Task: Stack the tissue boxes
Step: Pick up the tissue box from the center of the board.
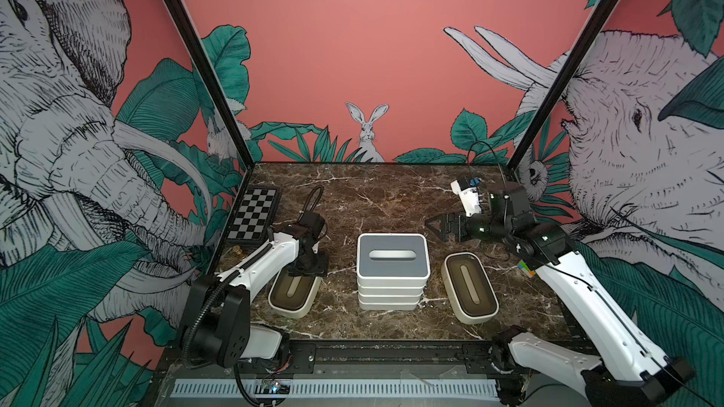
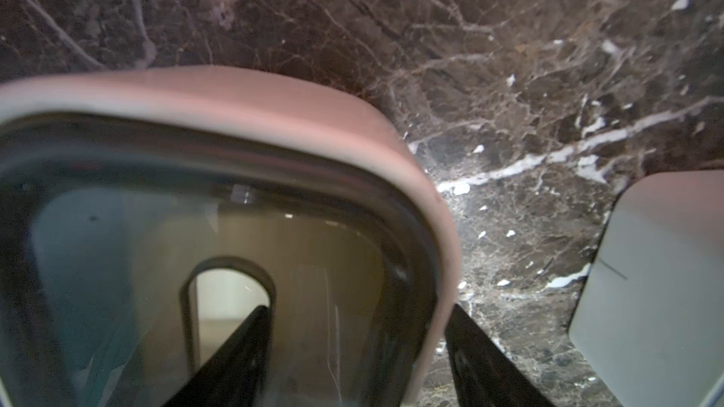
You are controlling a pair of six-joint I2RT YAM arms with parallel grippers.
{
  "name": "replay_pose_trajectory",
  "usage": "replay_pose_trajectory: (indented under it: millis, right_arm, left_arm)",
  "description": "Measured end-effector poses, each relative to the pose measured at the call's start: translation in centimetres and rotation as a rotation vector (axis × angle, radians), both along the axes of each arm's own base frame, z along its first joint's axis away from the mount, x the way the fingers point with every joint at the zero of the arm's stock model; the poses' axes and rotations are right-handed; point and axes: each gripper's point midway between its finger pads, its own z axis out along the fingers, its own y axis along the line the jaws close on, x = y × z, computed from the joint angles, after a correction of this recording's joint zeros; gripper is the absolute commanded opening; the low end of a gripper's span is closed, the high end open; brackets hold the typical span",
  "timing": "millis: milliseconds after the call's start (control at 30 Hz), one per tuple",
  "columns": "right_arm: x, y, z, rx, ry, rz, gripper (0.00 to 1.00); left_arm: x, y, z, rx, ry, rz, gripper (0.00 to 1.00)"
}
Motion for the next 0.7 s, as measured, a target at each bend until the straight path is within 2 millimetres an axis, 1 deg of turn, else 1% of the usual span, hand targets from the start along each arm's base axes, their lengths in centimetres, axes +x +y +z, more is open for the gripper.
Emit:
replay_pose_trajectory:
  millis: [133, 233, 300, 533, 700]
  right_arm:
    - [0.2, 0.1, -0.1, 0.005, 0.006, 0.0, 0.98]
    - [0.2, 0.3, 0.0, 0.013, 0.011, 0.002, 0.98]
    - [0.2, 0.3, 0.0, 0.017, 0.012, 0.003, 0.98]
    - [0.5, 0.6, 0.5, 0.039, -0.002, 0.006, 0.98]
    - [0.6, 0.9, 0.5, 0.047, 0.002, 0.017, 0.98]
  left_arm:
    - [0.6, -0.3, -0.3, 0.028, 0.017, -0.04, 0.71]
    - [1.1, -0.5, 0.0, 0.046, 0.024, -0.065, 0.71]
    - [1.1, -0.6, 0.2, 0.045, 0.023, -0.068, 0.7]
    - [-0.7, -0.1, 0.7, 0.047, 0.045, -0.007, 0.7]
    - [-2.2, 0.0, 1.1, 0.045, 0.041, 0.002, 0.7]
